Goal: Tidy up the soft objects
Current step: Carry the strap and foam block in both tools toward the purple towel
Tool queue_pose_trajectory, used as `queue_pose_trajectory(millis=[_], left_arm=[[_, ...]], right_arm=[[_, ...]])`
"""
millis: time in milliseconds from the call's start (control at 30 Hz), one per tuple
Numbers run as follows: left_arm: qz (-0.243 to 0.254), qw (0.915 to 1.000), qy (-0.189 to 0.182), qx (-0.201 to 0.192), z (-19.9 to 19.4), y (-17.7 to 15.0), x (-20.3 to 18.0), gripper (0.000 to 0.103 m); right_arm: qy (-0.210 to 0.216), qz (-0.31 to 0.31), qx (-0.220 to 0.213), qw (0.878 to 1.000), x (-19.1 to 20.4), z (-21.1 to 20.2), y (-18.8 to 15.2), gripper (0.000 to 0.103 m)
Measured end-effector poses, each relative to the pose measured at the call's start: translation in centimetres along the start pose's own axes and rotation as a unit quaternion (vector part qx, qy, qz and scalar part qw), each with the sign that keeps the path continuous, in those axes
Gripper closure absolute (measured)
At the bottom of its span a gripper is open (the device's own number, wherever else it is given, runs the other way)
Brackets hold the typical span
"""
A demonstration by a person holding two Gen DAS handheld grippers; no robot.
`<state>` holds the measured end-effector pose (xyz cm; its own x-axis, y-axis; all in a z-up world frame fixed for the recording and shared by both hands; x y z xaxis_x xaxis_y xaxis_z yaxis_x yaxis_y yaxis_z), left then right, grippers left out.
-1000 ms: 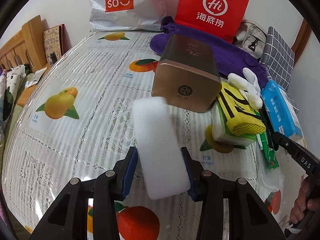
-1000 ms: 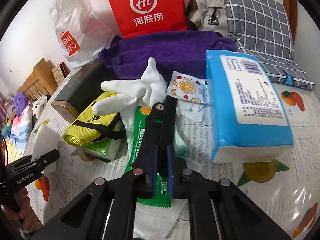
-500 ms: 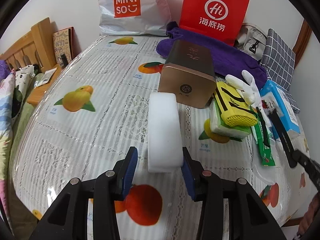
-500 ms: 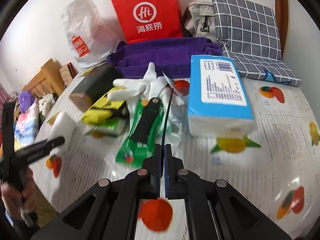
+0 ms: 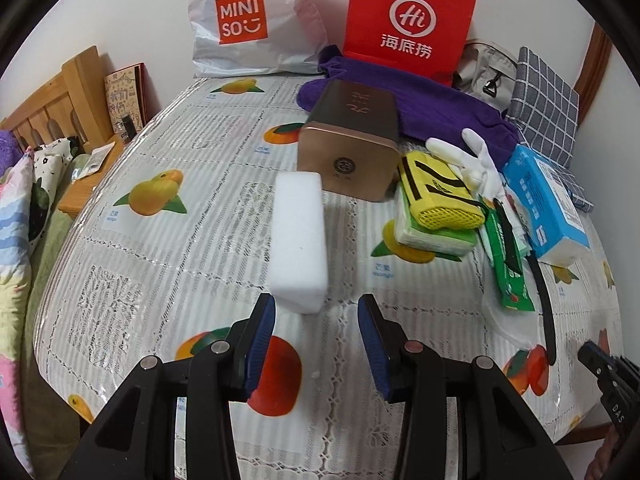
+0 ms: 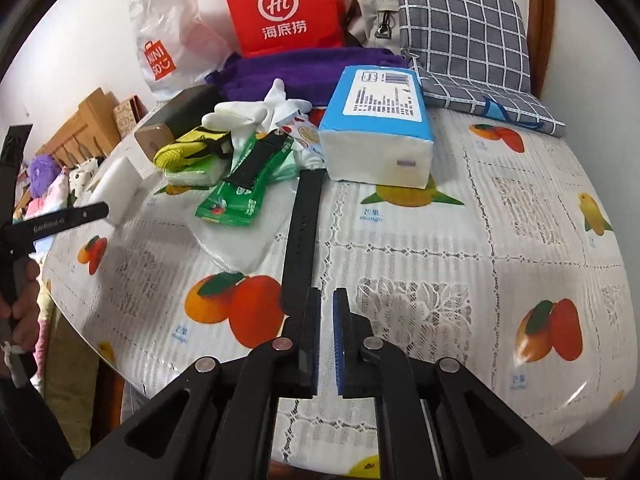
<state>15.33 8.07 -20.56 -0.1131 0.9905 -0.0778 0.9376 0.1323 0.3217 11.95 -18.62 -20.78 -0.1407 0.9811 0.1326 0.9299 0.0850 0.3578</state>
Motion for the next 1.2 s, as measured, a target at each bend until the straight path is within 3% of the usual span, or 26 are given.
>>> queue_pose_trajectory(millis=[33,67,100,133,333,433,467,533,567,867,1200], left_arm=[[0.001,1.0000,0.000,0.001,0.0,0.0,-0.1,0.062],[0.001,1.0000,0.000,0.002,0.1,0.0,-0.1,0.062],[0.002,1.0000,0.000,0.003,0.1,-0.1,-0.2,0.062],[0.002,1.0000,-0.001,0.002,0.1,-0.1,-0.2,0.062],[0.002,1.0000,0.003,0.005,0.6,0.2,0.1,0.062],[0.000,1.0000,0.004,0.007,0.9,0.5,0.3,0.062],[0.002,1.0000,0.004,0.008,1.1,0.6,0.3,0.062],[0.003,0.9999,0.004,0.009,1.3,0.8,0.2,0.062],[0.005,0.9999,0.003,0.010,1.4,0.9,0.1,0.062],[0.004,1.0000,0.006,0.005,0.9,1.9,-0.1,0.062],[0.004,0.9999,0.001,-0.014,-2.0,3.1,-0.5,0.063]], right_arm=[[0.000,-0.004,-0.009,1.000,0.2,0.1,0.3,0.079],[-0.004,-0.008,-0.016,1.000,0.5,0.4,0.6,0.063],[-0.011,-0.012,-0.021,1.000,0.7,0.6,0.9,0.053],[-0.017,-0.015,-0.025,0.999,0.9,1.0,1.3,0.053],[-0.046,-0.027,-0.004,0.999,1.5,4.7,3.6,0.055],[-0.077,-0.049,-0.018,0.996,2.3,5.3,3.9,0.056],[-0.076,-0.053,-0.020,0.995,2.4,5.3,4.0,0.059],[-0.064,-0.061,-0.020,0.996,2.5,5.4,4.4,0.078],[-0.063,-0.063,-0.018,0.996,2.4,5.4,4.5,0.082],[-0.018,-0.042,-0.010,0.999,1.4,4.1,4.3,0.083],[0.007,-0.048,-0.026,0.998,0.7,-0.6,3.7,0.083]])
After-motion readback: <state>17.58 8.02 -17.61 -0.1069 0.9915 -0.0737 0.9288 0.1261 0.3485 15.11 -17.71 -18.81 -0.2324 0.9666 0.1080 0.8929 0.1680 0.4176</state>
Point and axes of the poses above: each gripper's, at about its wrist camera, not at the fingertips, and z roughly the way its jaws point, x to its left, y to its top, the point moved 2 cm from there along z, roughly the way its jaws point, and after that the axes turned 14 degrees about x, right-handed, at the moved point
